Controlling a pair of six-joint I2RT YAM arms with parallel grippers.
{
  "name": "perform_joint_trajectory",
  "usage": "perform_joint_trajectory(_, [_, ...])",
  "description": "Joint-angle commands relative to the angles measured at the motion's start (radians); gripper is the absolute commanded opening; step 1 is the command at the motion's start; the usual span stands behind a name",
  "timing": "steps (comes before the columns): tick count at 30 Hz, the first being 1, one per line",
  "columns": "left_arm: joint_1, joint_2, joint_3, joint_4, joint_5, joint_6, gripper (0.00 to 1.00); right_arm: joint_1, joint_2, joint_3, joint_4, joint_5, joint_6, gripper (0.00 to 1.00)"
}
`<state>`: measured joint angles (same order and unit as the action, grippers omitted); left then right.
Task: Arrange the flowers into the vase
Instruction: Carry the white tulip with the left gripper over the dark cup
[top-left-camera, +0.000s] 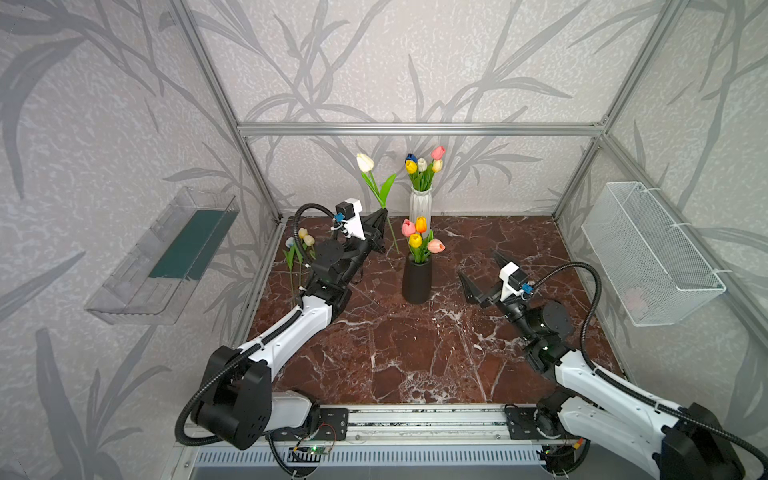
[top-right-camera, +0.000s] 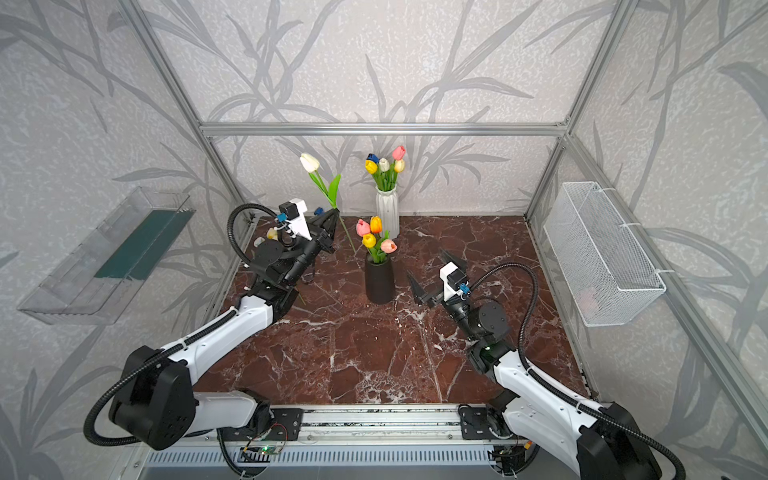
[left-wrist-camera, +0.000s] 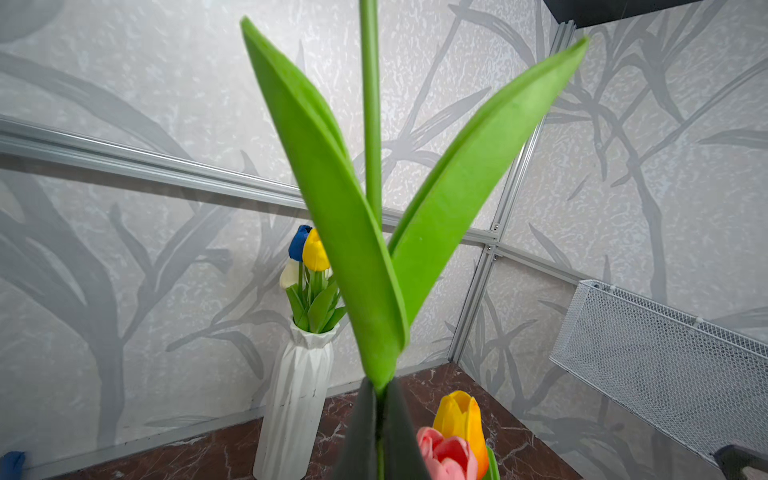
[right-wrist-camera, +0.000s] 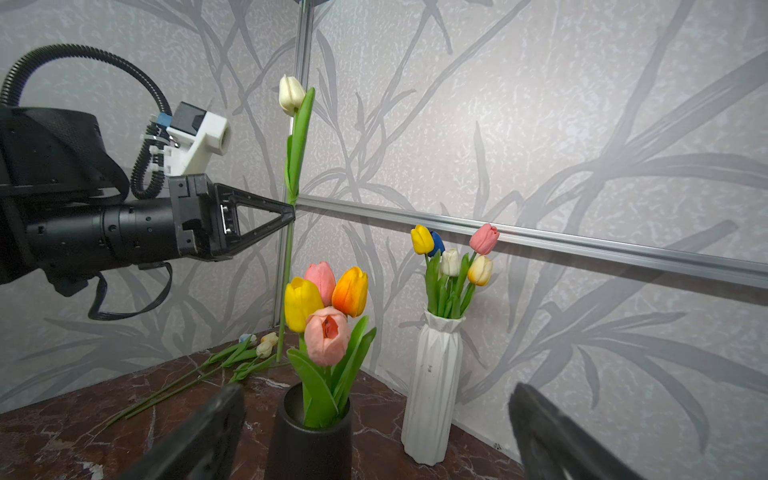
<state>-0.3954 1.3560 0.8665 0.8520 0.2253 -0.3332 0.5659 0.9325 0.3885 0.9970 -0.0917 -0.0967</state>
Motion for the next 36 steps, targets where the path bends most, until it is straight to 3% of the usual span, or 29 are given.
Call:
perform_joint_trajectory(1, [-0.011,0.041,0.030,0.118,0.014,-0.016,0.00,0.005,-0.025,-0.003,0.050,-0.012,0.014,1.00])
perform_joint_trajectory(20, [-0.060,0.084,0.071,0.102,0.010,0.000,0.00,0.005,-0.029,-0.020,0.053,-0.005,0.004,0.99])
perform_joint_trajectory(36, [-0.093,0.211,0.107,0.131,0.004,0.033,0.00,0.005,-0.030,-0.030,0.060,-0.005,-0.012,1.00])
